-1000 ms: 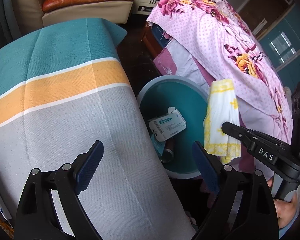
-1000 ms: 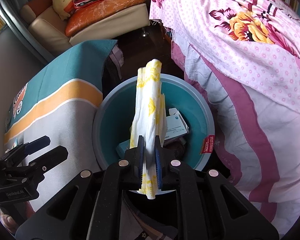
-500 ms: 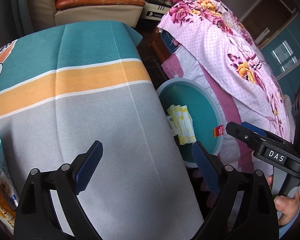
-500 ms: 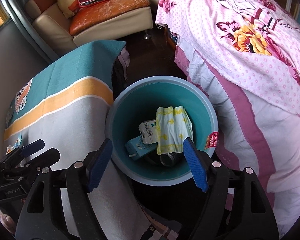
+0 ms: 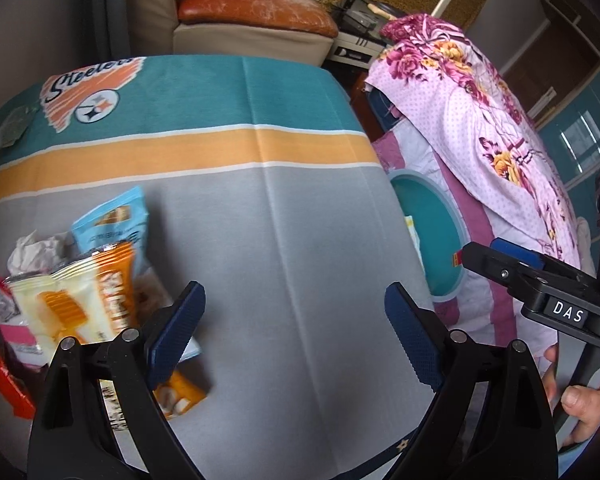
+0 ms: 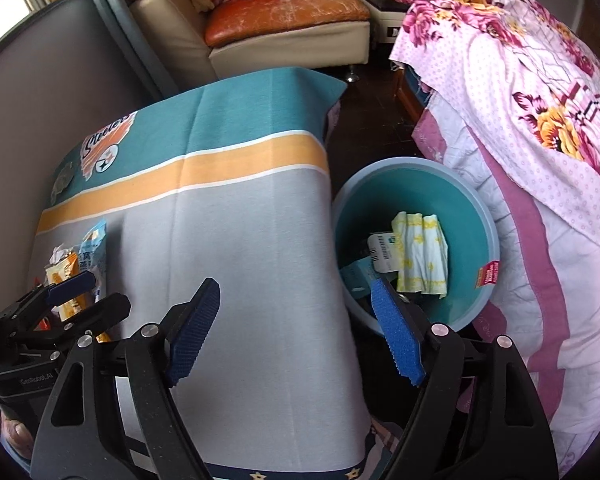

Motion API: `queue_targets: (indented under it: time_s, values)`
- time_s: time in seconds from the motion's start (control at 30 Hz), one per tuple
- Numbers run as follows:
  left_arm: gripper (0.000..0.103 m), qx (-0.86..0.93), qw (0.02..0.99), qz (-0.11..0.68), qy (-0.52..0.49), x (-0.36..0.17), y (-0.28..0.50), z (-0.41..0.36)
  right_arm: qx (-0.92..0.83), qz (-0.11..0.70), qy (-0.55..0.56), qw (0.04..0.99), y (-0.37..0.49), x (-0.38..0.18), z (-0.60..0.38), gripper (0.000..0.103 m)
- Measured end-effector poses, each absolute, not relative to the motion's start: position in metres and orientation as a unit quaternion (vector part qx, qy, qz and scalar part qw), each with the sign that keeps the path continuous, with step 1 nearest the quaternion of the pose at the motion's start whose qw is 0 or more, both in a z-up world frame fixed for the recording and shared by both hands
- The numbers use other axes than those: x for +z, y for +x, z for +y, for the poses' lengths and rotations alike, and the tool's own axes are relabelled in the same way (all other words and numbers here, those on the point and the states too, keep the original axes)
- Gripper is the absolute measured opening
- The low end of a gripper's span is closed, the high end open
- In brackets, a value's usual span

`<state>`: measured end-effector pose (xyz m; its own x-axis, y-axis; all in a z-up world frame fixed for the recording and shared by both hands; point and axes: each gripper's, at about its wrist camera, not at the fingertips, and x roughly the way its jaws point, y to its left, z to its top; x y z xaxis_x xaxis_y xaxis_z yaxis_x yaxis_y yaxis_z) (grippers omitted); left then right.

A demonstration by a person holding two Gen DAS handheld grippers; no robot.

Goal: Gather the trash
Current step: 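Grasp the orange cake snack bag with the right gripper while the left gripper grasps the red snack bag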

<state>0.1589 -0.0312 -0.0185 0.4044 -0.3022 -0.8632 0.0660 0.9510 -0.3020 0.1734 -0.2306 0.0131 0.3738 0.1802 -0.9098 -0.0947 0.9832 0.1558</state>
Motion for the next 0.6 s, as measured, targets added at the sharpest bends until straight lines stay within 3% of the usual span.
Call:
queue_targets:
  time_s: [0.6]
  values:
    - [0.092,0.007,0.84,0.514,-0.173,-0.019,0.09,0.149,0.215,0.567,-0.049,0.794,0.146,0.008,-0.042,0.074]
